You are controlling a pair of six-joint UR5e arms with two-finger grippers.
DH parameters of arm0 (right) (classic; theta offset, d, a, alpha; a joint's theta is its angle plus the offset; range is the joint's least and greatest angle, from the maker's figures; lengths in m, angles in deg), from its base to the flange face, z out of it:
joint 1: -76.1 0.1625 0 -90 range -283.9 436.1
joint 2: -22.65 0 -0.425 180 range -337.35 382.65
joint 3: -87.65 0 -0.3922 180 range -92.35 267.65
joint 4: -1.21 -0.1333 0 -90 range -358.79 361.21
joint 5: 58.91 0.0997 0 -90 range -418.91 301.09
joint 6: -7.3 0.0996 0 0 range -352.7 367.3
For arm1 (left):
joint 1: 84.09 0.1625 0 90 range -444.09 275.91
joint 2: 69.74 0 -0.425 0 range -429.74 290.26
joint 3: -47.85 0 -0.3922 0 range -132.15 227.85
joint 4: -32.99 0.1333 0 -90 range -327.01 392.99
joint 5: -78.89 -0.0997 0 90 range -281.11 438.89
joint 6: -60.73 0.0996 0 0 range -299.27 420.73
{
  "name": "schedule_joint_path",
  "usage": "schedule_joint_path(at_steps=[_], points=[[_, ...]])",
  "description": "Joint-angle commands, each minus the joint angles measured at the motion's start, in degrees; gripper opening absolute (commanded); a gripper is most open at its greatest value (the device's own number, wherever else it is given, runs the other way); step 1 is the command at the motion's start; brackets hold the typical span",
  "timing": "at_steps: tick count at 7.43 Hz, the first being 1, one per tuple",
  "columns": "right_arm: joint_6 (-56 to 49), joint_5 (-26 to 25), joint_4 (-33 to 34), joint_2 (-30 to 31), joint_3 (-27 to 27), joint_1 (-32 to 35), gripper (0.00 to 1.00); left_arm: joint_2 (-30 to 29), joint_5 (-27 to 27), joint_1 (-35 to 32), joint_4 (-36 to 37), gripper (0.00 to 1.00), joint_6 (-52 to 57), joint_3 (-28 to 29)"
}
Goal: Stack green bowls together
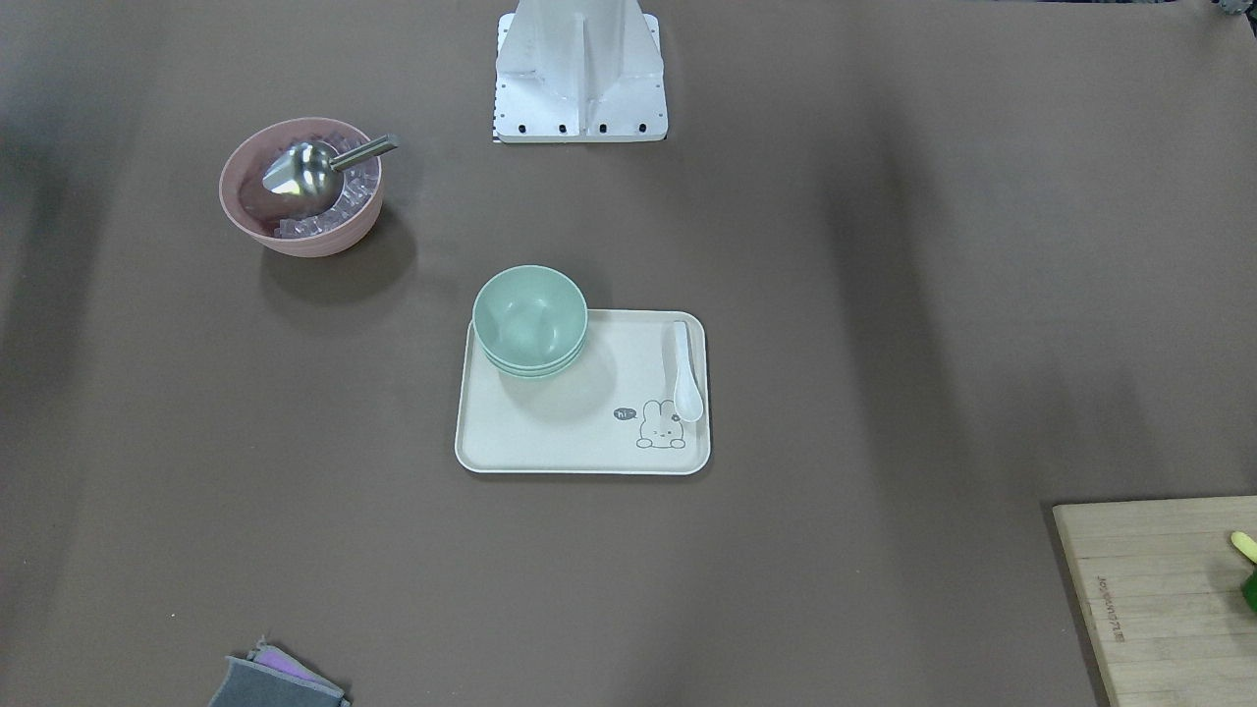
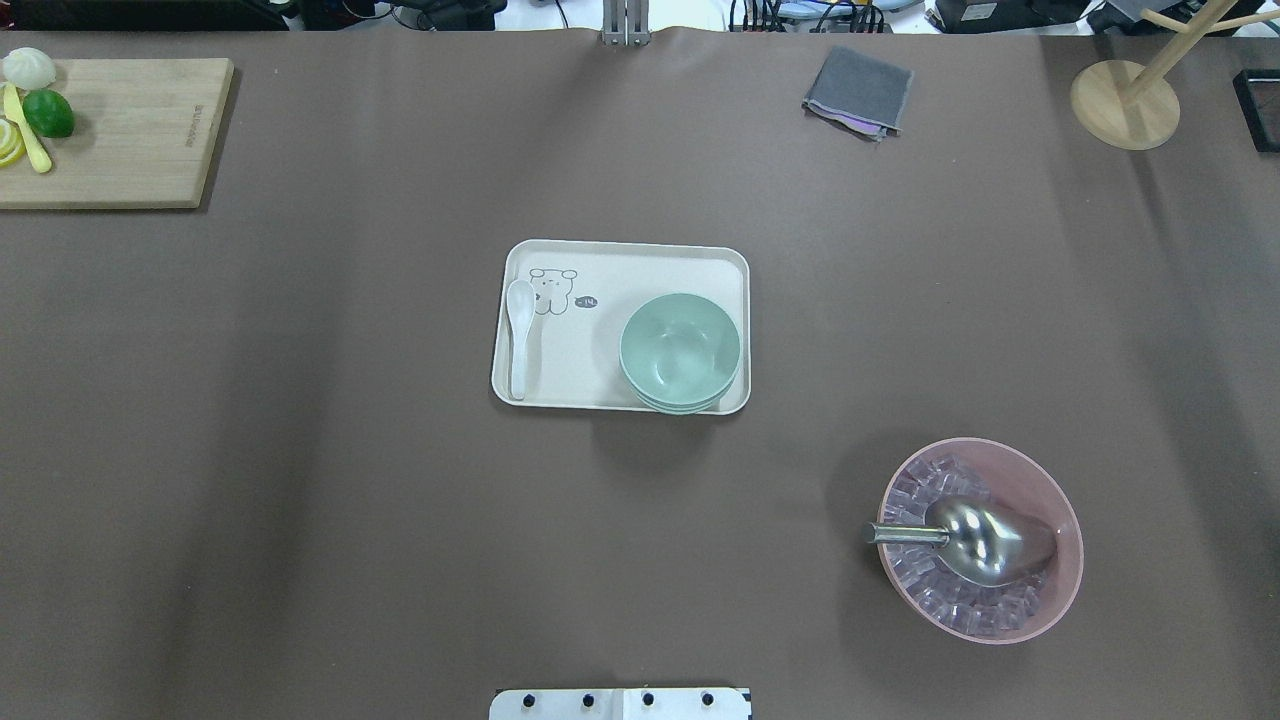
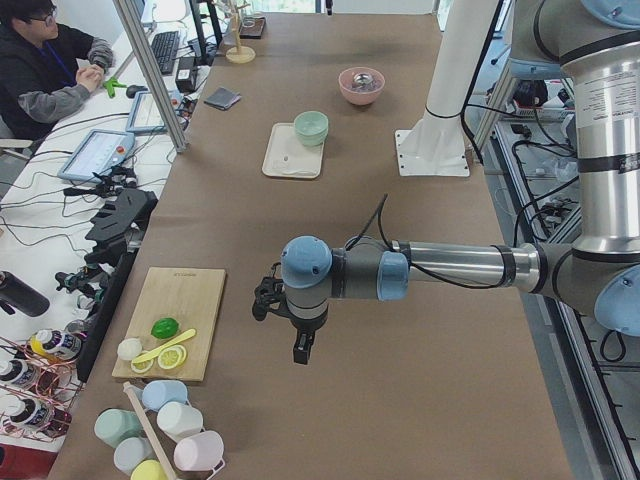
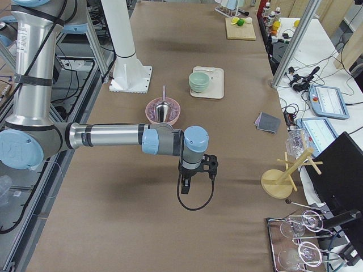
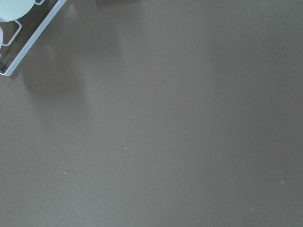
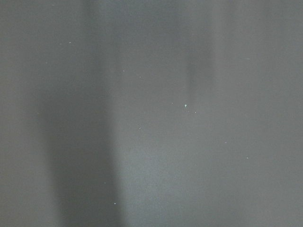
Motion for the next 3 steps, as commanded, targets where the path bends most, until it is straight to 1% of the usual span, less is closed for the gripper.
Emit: schedule_joint_path(at_steps=[1,3], points=[[0.00,0.24,0.00,0.01,0.00,-0.01,1.00,-0.02,0.00,0.07,0.00,0.99,0.00,-0.06],[0.00,0.24,0.00,-0.08,0.17,-0.01,1.00,-0.02,0.00,-0.02,0.00,0.99,-0.09,0.03]])
